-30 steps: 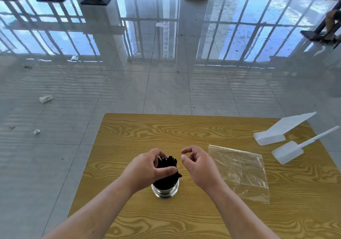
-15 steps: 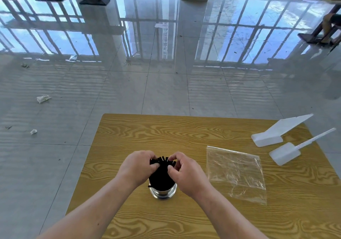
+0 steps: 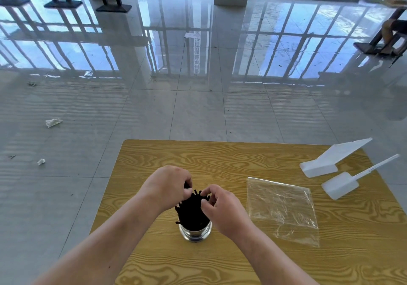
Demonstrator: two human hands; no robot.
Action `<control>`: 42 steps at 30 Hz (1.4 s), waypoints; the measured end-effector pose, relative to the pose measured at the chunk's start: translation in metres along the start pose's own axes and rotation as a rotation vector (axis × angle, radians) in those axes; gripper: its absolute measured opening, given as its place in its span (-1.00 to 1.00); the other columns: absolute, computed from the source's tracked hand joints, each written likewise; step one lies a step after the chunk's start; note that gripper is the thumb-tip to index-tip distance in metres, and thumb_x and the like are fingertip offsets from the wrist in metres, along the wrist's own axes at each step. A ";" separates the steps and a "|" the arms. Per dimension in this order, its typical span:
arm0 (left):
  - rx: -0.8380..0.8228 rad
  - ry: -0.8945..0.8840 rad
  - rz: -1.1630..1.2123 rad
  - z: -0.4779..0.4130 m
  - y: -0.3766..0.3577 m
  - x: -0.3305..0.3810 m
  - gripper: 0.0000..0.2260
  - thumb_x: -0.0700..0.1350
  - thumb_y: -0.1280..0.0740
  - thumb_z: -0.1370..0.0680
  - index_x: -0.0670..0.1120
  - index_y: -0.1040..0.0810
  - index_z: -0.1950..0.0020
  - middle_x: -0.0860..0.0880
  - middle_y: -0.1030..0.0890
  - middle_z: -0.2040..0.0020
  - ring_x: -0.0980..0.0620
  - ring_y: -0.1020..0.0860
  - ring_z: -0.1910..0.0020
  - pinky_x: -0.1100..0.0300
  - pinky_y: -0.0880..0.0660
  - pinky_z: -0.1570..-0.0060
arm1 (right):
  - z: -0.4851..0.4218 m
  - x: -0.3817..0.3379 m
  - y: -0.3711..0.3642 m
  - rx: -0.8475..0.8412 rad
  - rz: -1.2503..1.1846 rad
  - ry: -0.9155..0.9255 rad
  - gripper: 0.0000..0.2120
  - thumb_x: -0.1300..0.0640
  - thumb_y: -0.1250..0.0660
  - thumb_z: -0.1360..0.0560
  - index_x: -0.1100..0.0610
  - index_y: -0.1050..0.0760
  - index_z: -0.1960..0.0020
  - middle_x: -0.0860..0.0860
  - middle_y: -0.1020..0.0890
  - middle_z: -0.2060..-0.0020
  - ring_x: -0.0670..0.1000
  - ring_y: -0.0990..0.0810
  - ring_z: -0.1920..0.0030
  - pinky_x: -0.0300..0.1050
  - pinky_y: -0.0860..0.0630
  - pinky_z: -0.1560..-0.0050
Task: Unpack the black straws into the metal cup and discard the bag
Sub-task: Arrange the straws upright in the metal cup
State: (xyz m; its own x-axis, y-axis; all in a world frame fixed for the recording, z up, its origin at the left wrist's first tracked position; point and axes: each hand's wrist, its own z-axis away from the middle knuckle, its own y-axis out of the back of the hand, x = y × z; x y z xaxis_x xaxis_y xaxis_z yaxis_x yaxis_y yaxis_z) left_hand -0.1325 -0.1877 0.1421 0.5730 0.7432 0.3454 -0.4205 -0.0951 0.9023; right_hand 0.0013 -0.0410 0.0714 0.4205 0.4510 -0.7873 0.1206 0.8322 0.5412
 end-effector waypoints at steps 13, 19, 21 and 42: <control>0.061 0.007 0.046 0.004 0.067 0.008 -0.93 0.04 -0.52 -0.48 0.15 -0.71 0.21 0.18 -0.67 0.29 0.22 -0.60 0.32 0.33 -0.38 0.35 | 0.004 0.001 0.009 0.053 -0.092 0.021 -0.95 -0.07 -0.34 -0.56 -0.18 -0.59 0.04 -0.19 -0.61 0.37 -0.18 -0.48 0.43 -0.25 -0.44 0.43; 0.123 0.029 0.073 0.012 0.100 0.010 -0.90 0.08 -0.55 -0.45 0.17 -0.70 0.26 0.18 -0.67 0.35 0.21 -0.58 0.38 0.21 -0.47 0.35 | 0.007 -0.001 0.018 0.098 -0.146 0.045 -0.91 -0.04 -0.34 -0.57 -0.22 -0.60 0.05 -0.18 -0.54 0.43 -0.17 -0.43 0.42 -0.26 -0.43 0.40; 0.156 0.029 0.085 0.013 0.111 0.009 -0.89 0.08 -0.56 -0.45 0.17 -0.70 0.26 0.17 -0.68 0.35 0.17 -0.60 0.39 0.16 -0.53 0.35 | 0.008 -0.002 0.022 0.116 -0.177 0.037 -0.90 -0.02 -0.34 -0.58 -0.19 -0.61 0.05 -0.18 -0.54 0.43 -0.17 -0.43 0.42 -0.26 -0.42 0.39; 0.247 0.137 1.254 0.004 0.073 -0.008 -0.92 -0.17 -0.55 -0.49 -0.10 -0.78 0.21 -0.03 -0.71 0.32 0.12 -0.62 0.42 0.29 -0.61 0.35 | 0.016 -0.044 0.038 -0.334 -0.870 -0.020 -0.34 -0.29 -0.52 -0.46 0.09 -0.51 -0.38 0.10 -0.68 0.10 0.01 -0.56 0.31 -0.16 -0.47 0.40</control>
State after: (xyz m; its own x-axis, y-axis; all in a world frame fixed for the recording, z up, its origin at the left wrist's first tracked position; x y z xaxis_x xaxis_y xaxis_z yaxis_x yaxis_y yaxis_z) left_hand -0.1650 -0.2037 0.2061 -0.2003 0.1174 0.9727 -0.4676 -0.8839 0.0104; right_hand 0.0017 -0.0342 0.1312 0.3189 -0.3776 -0.8693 0.1370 0.9260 -0.3519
